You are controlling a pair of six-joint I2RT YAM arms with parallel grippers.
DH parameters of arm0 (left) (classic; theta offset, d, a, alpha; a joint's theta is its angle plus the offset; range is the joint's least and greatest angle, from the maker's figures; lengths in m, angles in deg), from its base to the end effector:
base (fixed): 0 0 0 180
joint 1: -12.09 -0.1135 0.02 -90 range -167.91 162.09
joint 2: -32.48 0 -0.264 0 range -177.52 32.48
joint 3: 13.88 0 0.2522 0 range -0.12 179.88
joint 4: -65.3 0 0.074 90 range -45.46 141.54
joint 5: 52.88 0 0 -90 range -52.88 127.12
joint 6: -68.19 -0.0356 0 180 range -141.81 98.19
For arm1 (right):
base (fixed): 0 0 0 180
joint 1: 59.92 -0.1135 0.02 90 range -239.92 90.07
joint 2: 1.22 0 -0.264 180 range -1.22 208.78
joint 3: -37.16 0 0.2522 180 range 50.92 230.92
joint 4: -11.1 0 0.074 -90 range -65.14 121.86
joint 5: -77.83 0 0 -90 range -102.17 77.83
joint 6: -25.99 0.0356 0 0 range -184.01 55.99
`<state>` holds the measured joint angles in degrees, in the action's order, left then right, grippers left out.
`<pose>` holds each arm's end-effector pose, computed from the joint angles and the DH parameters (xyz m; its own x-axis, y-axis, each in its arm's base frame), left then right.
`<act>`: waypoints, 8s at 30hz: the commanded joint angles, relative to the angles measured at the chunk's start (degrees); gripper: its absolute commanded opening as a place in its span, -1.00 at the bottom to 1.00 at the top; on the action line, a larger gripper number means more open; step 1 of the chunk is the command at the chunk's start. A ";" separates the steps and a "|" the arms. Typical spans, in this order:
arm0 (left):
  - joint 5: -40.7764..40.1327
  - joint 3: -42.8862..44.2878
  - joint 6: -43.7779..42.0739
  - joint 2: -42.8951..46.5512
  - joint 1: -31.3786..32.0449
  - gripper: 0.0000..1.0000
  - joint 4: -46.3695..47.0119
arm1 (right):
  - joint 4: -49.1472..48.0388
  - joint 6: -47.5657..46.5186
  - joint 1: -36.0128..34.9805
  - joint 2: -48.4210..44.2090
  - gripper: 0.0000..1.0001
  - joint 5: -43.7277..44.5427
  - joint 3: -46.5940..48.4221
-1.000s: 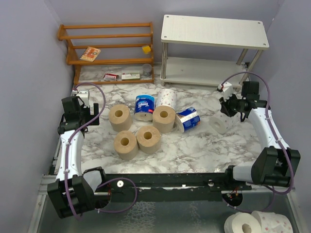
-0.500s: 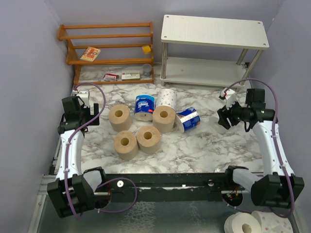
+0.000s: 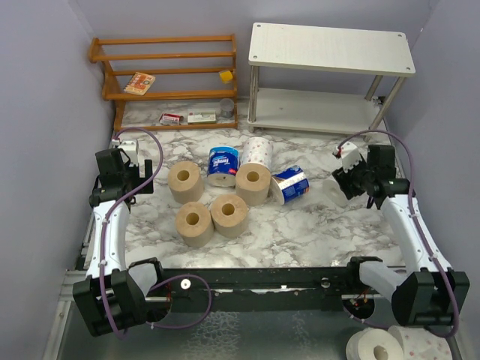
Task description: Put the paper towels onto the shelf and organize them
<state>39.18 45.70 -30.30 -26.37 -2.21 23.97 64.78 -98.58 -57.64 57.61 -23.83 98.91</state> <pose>0.2124 0.0528 0.2713 -0.6562 -0.0150 -0.7544 -0.1249 0.9882 0.0890 0.2042 -0.0009 0.2679 -0.5869 -0.5328 -0.6097 -0.5122 0.8275 -0.2300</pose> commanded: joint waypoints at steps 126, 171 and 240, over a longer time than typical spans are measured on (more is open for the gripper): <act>-5.05 1.39 0.41 -7.38 -0.71 0.98 -1.34 | -78.31 115.02 5.42 49.42 -0.98 -23.57 22.48; -2.01 1.47 0.00 -6.43 -2.31 0.98 -1.65 | -86.09 90.35 -1.46 47.81 -0.14 -22.74 21.37; 0.65 2.96 -0.17 -10.76 -2.32 0.98 -3.09 | -8.89 29.73 -10.28 35.29 0.13 -30.21 14.30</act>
<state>39.12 47.01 -30.33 -37.01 -4.20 21.02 57.85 -69.09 -67.63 91.29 -53.34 114.26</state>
